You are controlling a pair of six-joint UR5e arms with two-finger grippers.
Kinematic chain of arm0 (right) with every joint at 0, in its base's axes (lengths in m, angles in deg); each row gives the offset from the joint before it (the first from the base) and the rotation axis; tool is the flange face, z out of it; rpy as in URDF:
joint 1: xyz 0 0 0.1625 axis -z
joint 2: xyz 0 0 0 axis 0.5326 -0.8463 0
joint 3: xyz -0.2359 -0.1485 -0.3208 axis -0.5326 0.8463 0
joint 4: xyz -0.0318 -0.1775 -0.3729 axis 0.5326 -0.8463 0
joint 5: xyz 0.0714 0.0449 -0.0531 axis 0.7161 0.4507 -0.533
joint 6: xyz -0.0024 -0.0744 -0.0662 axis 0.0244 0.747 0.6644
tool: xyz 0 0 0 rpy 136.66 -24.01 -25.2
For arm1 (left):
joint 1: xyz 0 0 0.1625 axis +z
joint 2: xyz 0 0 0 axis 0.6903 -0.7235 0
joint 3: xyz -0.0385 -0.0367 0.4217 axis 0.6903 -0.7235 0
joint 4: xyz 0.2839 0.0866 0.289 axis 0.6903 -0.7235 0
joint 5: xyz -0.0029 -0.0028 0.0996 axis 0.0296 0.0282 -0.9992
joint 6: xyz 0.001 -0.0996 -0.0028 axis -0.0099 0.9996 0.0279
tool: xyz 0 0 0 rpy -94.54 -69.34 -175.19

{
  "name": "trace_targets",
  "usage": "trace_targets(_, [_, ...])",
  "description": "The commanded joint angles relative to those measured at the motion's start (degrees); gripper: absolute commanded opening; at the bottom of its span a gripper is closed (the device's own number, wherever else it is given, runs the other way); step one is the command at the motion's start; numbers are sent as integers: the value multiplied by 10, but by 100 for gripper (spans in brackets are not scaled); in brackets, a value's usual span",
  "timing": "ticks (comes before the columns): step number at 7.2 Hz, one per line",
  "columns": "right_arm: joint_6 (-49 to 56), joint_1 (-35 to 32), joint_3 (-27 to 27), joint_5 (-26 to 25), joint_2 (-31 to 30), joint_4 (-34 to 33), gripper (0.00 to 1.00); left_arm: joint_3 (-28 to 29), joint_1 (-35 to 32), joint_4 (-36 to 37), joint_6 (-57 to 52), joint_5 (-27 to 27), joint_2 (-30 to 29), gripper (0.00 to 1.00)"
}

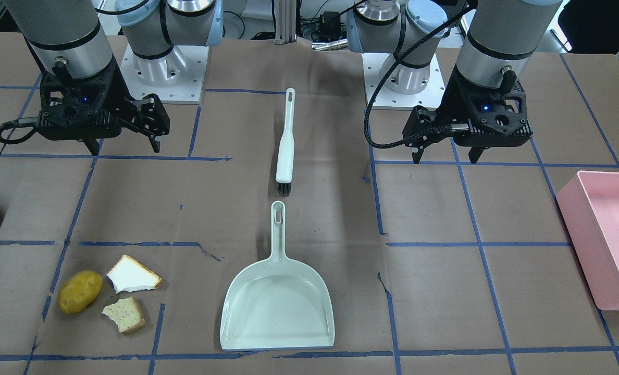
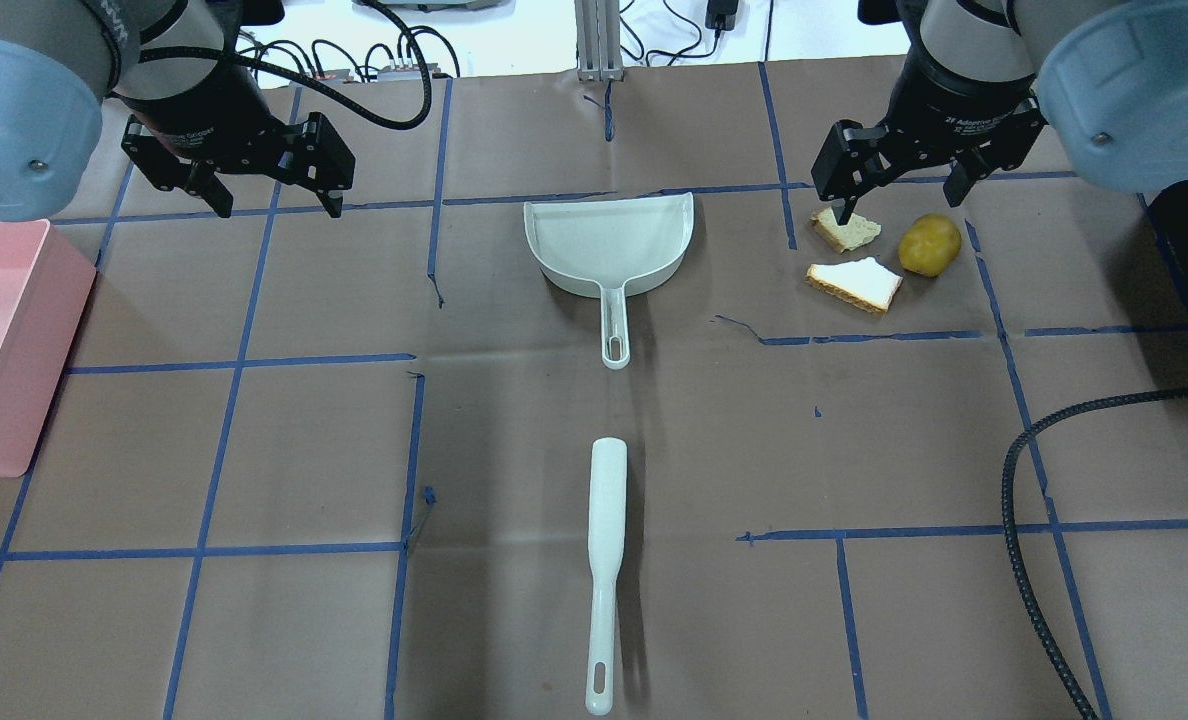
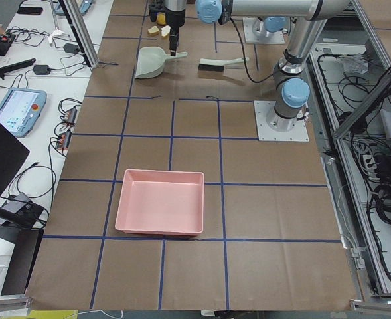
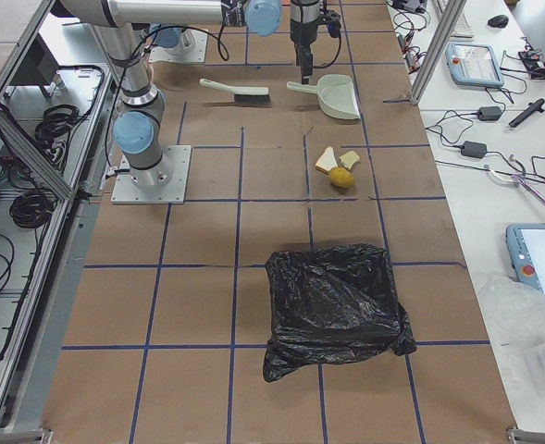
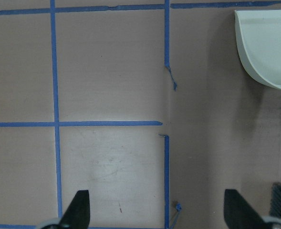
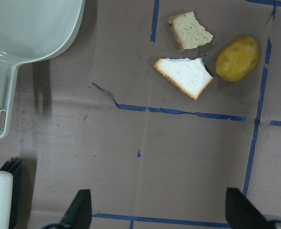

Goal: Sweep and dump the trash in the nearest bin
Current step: 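Move the left gripper toward the white brush handle nearer the robot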

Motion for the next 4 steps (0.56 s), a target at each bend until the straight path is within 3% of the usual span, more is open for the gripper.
trace_targets(1, [0,0,0,0,0,1,100,-7,-4,5,1,0,2,100])
trace_targets(4, [0,0,0,0,0,1,100,-8,-4,6,7,5,4,100])
